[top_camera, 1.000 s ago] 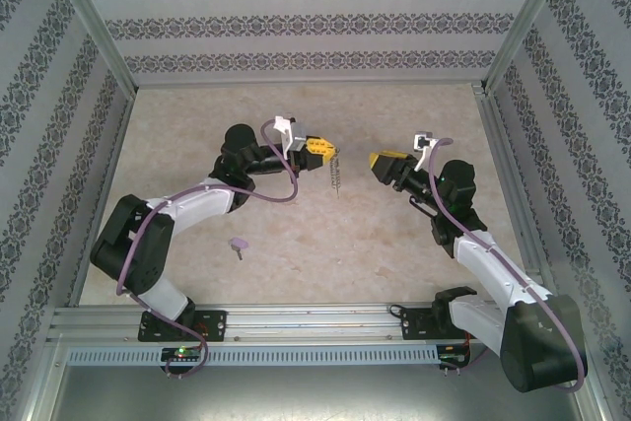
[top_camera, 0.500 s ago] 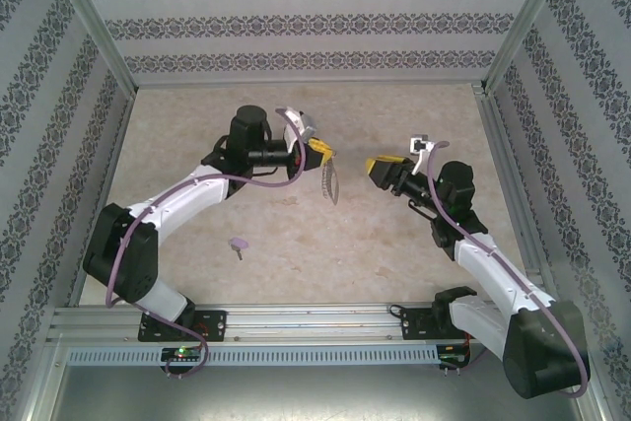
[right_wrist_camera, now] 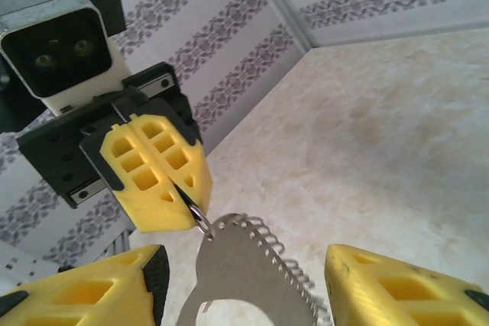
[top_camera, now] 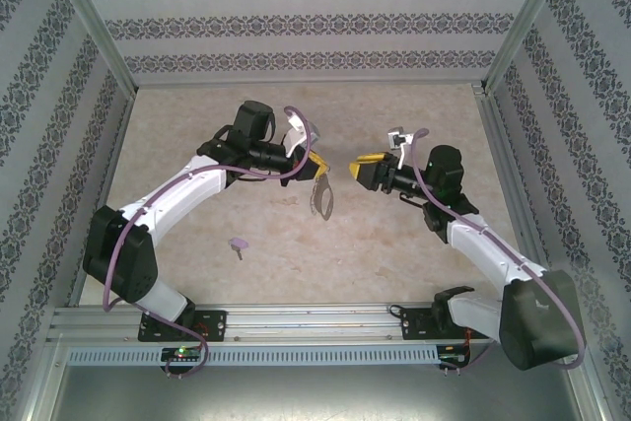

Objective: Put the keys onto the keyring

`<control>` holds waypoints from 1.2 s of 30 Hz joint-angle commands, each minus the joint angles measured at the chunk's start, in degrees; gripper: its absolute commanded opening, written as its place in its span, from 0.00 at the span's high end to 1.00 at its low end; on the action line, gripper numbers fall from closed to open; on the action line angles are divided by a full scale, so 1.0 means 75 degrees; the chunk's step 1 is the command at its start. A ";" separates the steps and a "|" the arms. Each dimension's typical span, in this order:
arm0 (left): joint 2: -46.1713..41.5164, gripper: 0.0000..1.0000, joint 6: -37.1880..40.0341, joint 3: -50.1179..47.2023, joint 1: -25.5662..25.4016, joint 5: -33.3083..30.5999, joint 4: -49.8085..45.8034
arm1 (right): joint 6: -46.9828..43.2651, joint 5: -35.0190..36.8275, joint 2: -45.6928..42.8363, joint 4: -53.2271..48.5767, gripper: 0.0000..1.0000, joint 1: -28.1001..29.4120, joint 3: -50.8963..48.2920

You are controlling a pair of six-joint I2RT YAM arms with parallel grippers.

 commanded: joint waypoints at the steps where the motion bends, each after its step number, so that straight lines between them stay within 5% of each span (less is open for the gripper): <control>1: -0.0021 1.00 0.0567 0.0093 -0.0130 0.0537 -0.0154 | -0.0275 -0.0801 0.0192 0.0401 0.45 0.0159 0.0327; 20: 0.0252 1.00 0.1019 0.0515 -0.0171 0.1260 -0.0388 | -0.0421 -0.0575 0.0974 0.0544 0.61 0.0871 0.0722; 26: 0.0199 1.00 0.0989 0.0491 -0.0194 0.1246 -0.0295 | -0.0401 -0.0624 0.1024 0.0598 0.75 0.0949 0.0728; 36: 0.0173 1.00 0.0937 0.0468 -0.0195 0.1202 -0.0100 | -0.0426 -0.0817 0.1013 0.0721 0.75 0.0960 0.0502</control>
